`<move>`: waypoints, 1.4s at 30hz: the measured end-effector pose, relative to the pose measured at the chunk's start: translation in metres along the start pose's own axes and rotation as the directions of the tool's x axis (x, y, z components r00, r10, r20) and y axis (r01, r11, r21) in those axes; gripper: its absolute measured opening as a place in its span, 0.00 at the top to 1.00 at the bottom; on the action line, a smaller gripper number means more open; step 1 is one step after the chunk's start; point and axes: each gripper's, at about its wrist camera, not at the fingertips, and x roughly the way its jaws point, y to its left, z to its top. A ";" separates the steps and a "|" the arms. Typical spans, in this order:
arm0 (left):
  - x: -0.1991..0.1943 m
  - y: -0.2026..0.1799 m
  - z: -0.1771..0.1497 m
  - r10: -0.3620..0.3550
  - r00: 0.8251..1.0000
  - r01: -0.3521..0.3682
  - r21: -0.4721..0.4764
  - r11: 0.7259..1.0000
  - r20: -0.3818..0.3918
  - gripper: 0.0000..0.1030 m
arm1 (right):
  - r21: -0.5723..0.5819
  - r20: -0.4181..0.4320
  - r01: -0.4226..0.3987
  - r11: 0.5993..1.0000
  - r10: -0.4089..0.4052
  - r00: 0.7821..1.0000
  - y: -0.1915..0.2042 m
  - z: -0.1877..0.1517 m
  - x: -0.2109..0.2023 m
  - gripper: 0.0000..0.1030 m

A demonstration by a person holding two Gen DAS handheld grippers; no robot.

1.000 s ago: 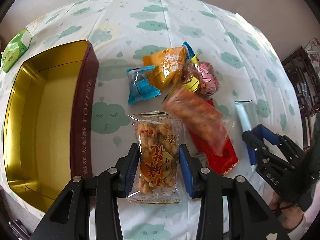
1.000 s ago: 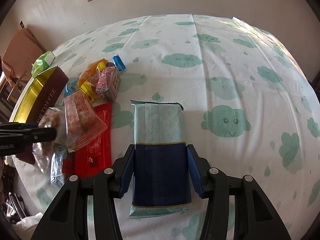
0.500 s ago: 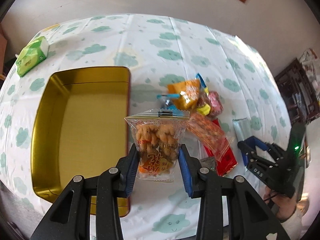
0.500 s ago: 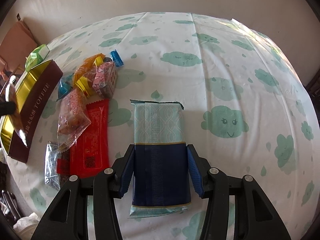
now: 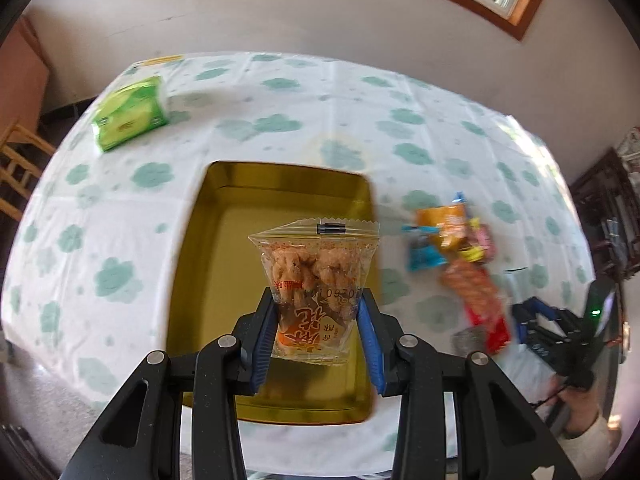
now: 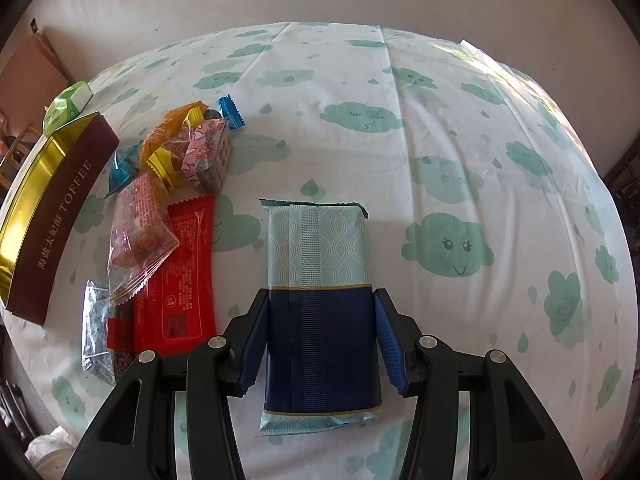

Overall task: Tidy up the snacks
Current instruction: 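Carry the peanut snack bag into the gold tin and open the left gripper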

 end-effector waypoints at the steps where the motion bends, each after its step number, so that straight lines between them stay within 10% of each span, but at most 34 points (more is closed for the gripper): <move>1: 0.004 0.006 -0.001 0.018 1.000 -0.018 -0.001 1.000 -0.012 0.66 | 0.001 0.000 0.000 1.000 0.000 1.000 0.000 0.000 0.000 0.50; 13: 0.056 0.049 -0.015 0.149 0.980 -0.149 0.010 0.989 -0.134 0.66 | 0.007 -0.005 0.012 1.000 -0.012 1.000 0.001 0.001 0.001 0.50; 42: 0.084 0.060 -0.030 0.220 0.971 -0.214 0.072 0.974 -0.092 0.63 | 0.033 -0.027 0.032 0.999 -0.031 0.999 0.003 0.006 0.004 0.48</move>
